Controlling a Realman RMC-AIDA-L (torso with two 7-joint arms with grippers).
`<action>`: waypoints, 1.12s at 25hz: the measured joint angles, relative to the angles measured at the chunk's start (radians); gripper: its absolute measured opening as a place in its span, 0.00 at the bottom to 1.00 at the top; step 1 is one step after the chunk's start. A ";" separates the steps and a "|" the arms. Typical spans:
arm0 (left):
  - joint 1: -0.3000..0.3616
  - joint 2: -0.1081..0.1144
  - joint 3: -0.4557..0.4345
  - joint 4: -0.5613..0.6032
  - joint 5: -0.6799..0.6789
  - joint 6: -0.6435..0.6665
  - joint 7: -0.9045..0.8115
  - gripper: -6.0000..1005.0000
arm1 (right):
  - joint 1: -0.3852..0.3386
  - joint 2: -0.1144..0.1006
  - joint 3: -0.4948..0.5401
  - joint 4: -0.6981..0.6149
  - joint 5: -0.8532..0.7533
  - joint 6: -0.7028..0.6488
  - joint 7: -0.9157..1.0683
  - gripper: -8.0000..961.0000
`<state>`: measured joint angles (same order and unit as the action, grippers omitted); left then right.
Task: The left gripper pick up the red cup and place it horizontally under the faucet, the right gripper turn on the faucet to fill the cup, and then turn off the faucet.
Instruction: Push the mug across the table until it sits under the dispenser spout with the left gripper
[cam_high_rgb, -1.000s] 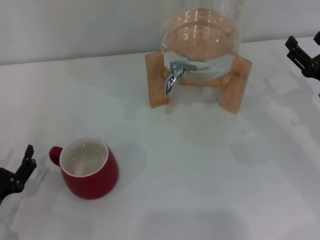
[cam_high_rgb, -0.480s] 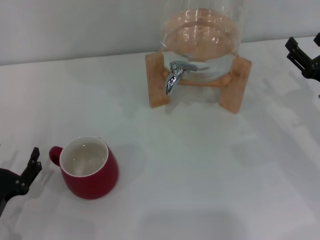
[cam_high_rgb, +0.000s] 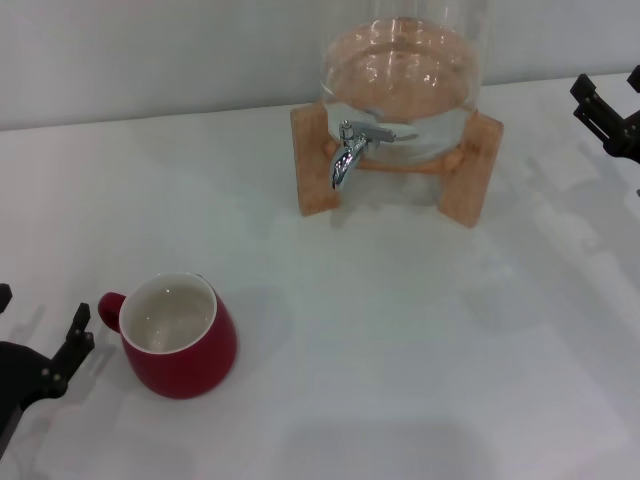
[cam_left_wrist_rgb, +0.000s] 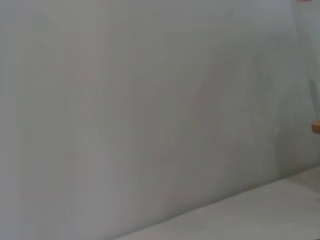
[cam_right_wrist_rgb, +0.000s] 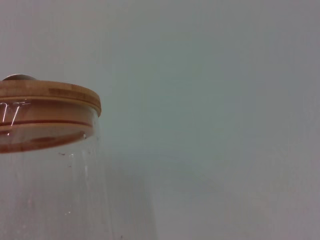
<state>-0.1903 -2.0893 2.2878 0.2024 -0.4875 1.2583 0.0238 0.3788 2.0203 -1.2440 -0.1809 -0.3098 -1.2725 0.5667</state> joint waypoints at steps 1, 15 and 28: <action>0.001 0.000 0.003 0.000 0.000 0.000 0.000 0.86 | 0.000 0.000 0.000 0.000 0.000 0.000 0.000 0.90; 0.003 0.001 0.035 -0.011 0.011 -0.005 0.023 0.86 | 0.000 0.000 -0.007 0.000 0.000 -0.005 0.000 0.90; -0.014 0.006 0.055 -0.014 0.011 -0.024 0.027 0.86 | 0.000 0.000 -0.012 0.000 0.000 -0.005 0.001 0.90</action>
<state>-0.2040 -2.0831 2.3423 0.1885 -0.4768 1.2339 0.0506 0.3789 2.0202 -1.2562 -0.1810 -0.3098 -1.2779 0.5675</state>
